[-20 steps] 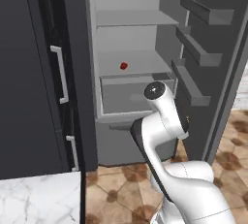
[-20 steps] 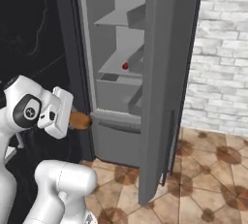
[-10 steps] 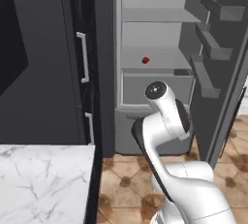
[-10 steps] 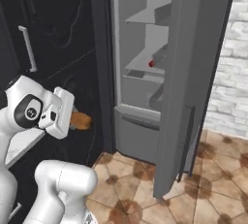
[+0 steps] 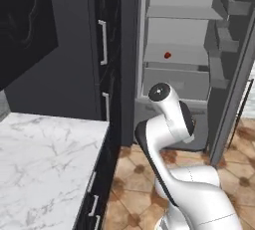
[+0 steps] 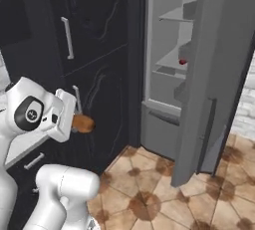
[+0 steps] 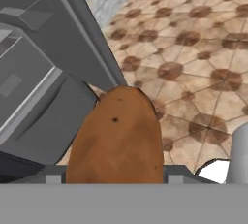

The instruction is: Place the cold items (potato and bell pepper) from the fridge in one tupperware on the dining counter. Place the warm items (kebab skewer and hot dog) in the stove area in another tupperware.

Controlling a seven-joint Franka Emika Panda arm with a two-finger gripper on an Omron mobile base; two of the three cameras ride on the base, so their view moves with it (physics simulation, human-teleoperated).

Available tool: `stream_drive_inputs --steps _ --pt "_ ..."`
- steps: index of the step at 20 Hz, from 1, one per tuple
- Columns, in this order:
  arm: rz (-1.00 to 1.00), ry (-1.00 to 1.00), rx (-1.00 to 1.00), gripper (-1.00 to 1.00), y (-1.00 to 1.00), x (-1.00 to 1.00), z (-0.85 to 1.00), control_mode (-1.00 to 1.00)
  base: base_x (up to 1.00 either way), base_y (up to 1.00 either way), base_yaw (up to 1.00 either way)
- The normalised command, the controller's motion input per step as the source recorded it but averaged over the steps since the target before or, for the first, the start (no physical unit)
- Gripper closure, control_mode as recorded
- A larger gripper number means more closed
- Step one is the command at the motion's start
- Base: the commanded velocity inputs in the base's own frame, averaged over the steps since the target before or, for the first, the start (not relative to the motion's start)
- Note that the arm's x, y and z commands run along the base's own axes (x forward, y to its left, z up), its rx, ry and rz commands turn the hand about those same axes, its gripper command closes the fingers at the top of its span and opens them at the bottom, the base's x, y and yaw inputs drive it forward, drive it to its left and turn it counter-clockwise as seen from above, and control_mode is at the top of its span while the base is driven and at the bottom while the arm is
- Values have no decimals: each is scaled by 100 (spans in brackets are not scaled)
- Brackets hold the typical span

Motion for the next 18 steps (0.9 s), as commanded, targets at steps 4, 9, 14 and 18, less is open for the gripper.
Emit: stream_drive_inputs --steps 4,9,14,18 --pt "0 0 0 100 0 0 0 100 -83 -29 32" --pt "0 0 0 100 0 0 0 100 -78 -21 32" --pt "0 0 0 100 0 0 0 100 -75 -12 34" --pt "0 0 0 100 0 0 0 100 -74 -8 37"
